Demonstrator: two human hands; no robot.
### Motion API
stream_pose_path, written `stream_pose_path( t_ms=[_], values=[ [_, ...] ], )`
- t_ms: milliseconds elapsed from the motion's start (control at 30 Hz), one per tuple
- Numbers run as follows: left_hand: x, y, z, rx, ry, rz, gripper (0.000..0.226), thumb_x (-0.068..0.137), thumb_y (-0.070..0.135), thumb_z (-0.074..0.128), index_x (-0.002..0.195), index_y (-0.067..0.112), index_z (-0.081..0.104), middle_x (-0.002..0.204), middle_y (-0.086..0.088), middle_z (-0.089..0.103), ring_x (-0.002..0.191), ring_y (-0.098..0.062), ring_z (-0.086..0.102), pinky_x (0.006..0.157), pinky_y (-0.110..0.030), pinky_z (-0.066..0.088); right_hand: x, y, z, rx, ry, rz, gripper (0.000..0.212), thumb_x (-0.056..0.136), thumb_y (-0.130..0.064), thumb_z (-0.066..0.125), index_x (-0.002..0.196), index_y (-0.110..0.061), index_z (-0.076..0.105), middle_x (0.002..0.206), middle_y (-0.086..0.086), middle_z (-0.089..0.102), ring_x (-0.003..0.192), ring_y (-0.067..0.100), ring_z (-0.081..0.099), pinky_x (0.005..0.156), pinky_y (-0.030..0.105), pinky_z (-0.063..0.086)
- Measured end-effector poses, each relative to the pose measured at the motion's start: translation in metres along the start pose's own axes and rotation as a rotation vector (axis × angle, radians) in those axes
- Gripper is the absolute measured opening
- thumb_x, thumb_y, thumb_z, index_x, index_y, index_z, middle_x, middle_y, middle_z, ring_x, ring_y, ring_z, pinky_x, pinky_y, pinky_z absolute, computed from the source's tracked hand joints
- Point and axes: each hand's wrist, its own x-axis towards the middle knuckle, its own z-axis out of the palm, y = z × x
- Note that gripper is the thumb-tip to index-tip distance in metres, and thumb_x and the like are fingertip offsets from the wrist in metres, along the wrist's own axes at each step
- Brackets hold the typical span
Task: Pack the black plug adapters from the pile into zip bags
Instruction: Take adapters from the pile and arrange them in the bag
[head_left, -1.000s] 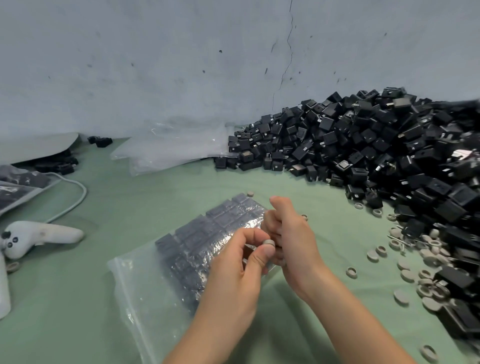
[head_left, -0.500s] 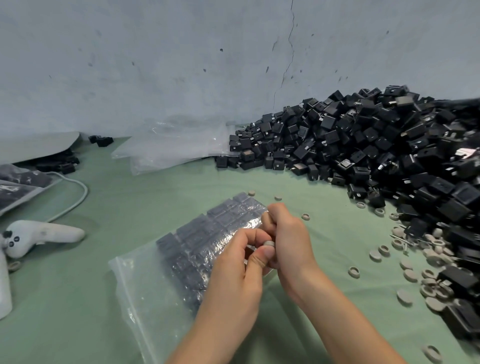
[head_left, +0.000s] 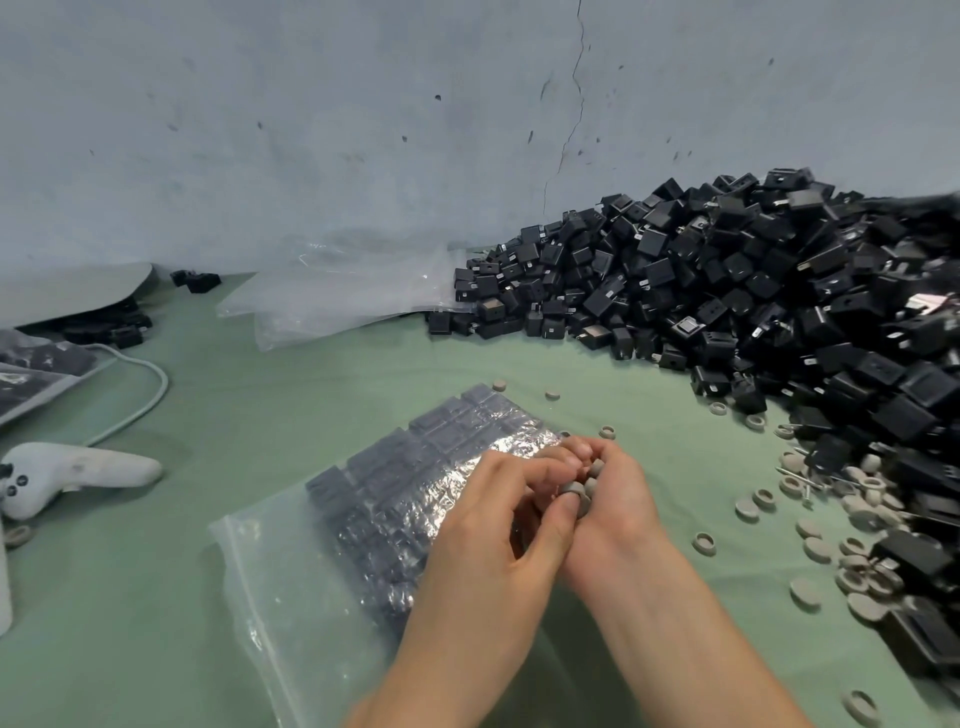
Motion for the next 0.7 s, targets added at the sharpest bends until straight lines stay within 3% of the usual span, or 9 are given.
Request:
stream_pose_path(
  t_ms=[167, 333, 433, 567, 667, 700],
  values=[
    [0.004, 0.004, 0.003, -0.038, -0.022, 0.004, 0.019, 0.091, 0.045, 0.058, 0.105, 0.040, 0.068, 0.105, 0.021, 0.059, 0.096, -0.002, 0.062, 0.073, -0.004, 0.040, -0.004, -0.006, 0.002, 0.041, 0.053, 0.033, 0.035, 0.088, -0.016, 0.042, 0.053, -0.017, 0.044, 0.053, -0.006, 0.044, 0.039, 0.012, 0.041, 0.043, 0.020, 0.045],
    [0.005, 0.006, 0.006, -0.036, -0.069, 0.022, 0.028, 0.097, 0.036, 0.054, 0.122, 0.040, 0.065, 0.116, 0.021, 0.060, 0.109, -0.002, 0.062, 0.080, -0.007, 0.043, -0.004, -0.011, 0.001, 0.163, 0.140, 0.056, 0.042, 0.093, -0.015, 0.040, 0.051, -0.015, 0.046, 0.057, -0.004, 0.051, 0.047, 0.012, 0.045, 0.052, 0.020, 0.048],
    [0.005, 0.008, 0.007, -0.002, -0.076, 0.046, 0.027, 0.099, 0.034, 0.051, 0.122, 0.042, 0.063, 0.120, 0.023, 0.059, 0.109, -0.003, 0.062, 0.078, -0.009, 0.044, -0.001, -0.016, 0.000, 0.241, 0.187, 0.024, 0.044, 0.096, -0.017, 0.036, 0.053, -0.014, 0.043, 0.051, -0.001, 0.050, 0.051, 0.012, 0.044, 0.063, 0.023, 0.043],
    [0.004, 0.010, 0.007, 0.012, -0.089, 0.072, 0.028, 0.100, 0.032, 0.049, 0.122, 0.043, 0.062, 0.125, 0.021, 0.057, 0.109, -0.007, 0.061, 0.076, -0.010, 0.044, 0.000, -0.021, 0.001, 0.239, 0.251, -0.028, 0.038, 0.101, -0.022, 0.035, 0.064, -0.014, 0.043, 0.058, 0.002, 0.049, 0.058, 0.015, 0.046, 0.086, 0.027, 0.050],
    [0.003, 0.012, 0.008, -0.032, -0.105, 0.089, 0.027, 0.100, 0.026, 0.050, 0.121, 0.040, 0.062, 0.127, 0.018, 0.057, 0.112, -0.008, 0.061, 0.075, -0.008, 0.044, -0.001, -0.028, 0.001, 0.249, 0.256, -0.055, 0.033, 0.099, -0.017, 0.032, 0.067, -0.014, 0.040, 0.056, 0.005, 0.050, 0.055, 0.017, 0.052, 0.067, 0.031, 0.056],
    [0.002, 0.011, 0.009, -0.038, -0.110, 0.093, 0.026, 0.100, 0.025, 0.050, 0.120, 0.038, 0.062, 0.127, 0.018, 0.057, 0.113, -0.008, 0.061, 0.075, -0.008, 0.044, -0.001, -0.031, 0.000, 0.247, 0.251, -0.053, 0.029, 0.097, -0.014, 0.031, 0.069, -0.015, 0.040, 0.059, 0.007, 0.050, 0.063, 0.018, 0.053, 0.074, 0.031, 0.055]
  ],
)
